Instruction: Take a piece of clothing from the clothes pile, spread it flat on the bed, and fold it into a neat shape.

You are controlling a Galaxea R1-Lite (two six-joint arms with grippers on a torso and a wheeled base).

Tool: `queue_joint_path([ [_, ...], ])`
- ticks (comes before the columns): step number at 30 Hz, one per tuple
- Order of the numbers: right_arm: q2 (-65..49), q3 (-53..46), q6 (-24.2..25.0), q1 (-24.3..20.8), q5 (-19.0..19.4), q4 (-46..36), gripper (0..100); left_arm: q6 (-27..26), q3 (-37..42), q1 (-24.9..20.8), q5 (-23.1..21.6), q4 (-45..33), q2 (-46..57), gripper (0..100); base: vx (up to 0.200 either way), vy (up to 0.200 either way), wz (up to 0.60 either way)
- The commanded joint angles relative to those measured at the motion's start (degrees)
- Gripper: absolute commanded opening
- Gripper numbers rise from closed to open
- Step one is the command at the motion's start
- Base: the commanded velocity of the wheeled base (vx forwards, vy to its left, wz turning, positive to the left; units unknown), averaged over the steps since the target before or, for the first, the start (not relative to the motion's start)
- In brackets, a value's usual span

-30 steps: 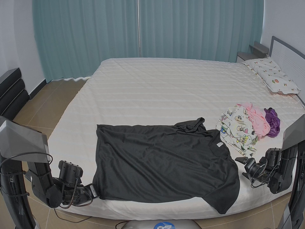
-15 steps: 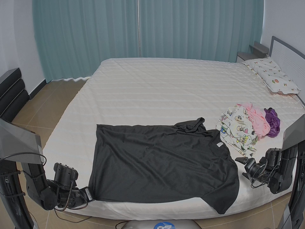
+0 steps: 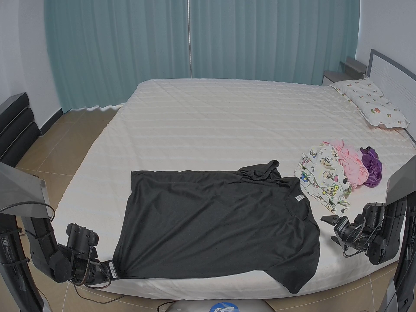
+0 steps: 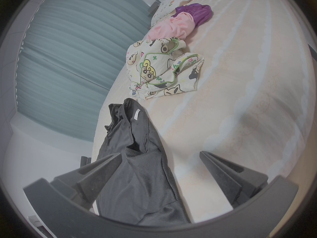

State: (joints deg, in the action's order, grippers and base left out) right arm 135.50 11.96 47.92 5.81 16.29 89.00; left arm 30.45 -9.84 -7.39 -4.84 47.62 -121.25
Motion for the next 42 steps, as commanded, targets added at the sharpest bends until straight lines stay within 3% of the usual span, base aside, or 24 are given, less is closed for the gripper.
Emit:
queue_joint_path([
  [1, -0.1, -2.1, -2.1, -2.8, -0.8, 0.8, 100, -0.3, -0.1, 0.5, -0.1, 0.0, -0.1, 0, 0.0, 0.0, 0.0],
  [8, 4.2, -1.9, -6.5, -8.8, -7.5, 0.8, 100, -0.3, -0.4, 1.2, -0.6, 0.3, -0.2, 0, 0.0, 0.0, 0.0],
  [25, 6.2, 3.0, -7.6, -11.3, -7.8, 0.8, 100, -0.2, -0.8, 1.6, -0.8, 0.5, -0.4, 0, 0.0, 0.0, 0.0],
  [26, 6.0, 2.8, -7.6, -11.4, -7.9, 0.8, 0, -0.2, -0.8, 1.6, -0.8, 0.5, -0.5, 0, 0.0, 0.0, 0.0],
  [30, 4.2, -0.1, -8.5, -10.9, -8.6, 0.8, 0, -0.2, -0.8, 1.7, -0.8, 0.5, -0.5, 0, 0.0, 0.0, 0.0],
  [42, 3.5, -9.1, -17.7, -8.6, -8.2, 0.8, 0, -0.4, -1.1, 2.4, -0.9, 0.4, -0.7, 0, 0.0, 0.0, 0.0],
])
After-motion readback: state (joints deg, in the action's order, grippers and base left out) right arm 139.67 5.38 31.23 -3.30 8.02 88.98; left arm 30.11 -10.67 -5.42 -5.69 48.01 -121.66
